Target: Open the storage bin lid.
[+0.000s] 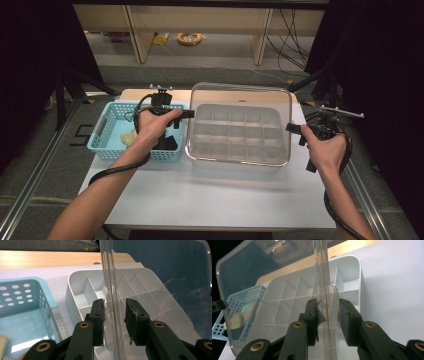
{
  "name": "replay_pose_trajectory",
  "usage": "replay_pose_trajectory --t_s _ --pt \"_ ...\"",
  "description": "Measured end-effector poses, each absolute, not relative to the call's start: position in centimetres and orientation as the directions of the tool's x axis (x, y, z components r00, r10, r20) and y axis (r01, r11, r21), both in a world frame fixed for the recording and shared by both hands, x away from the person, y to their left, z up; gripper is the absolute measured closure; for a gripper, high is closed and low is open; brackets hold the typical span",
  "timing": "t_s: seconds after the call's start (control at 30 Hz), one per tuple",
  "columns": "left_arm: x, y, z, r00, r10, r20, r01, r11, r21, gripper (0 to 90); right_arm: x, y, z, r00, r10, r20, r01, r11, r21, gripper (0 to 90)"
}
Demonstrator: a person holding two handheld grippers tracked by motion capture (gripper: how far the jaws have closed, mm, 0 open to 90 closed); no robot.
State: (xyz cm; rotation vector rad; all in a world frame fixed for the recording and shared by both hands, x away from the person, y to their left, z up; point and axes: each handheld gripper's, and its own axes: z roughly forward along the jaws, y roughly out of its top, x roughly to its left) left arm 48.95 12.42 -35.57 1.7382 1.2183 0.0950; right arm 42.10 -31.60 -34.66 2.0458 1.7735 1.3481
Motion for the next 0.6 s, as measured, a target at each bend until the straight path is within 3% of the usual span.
replay_pose_trajectory --t_s 0.6 --pt "47.0 13.2 -36.0 0.507 0.745 -0.434 0.68 -0.036 0.732 69.7 40.3 -31.3 -35.4 -0.081 0.837 0.541 0.755 -0.303 0.582 70.3"
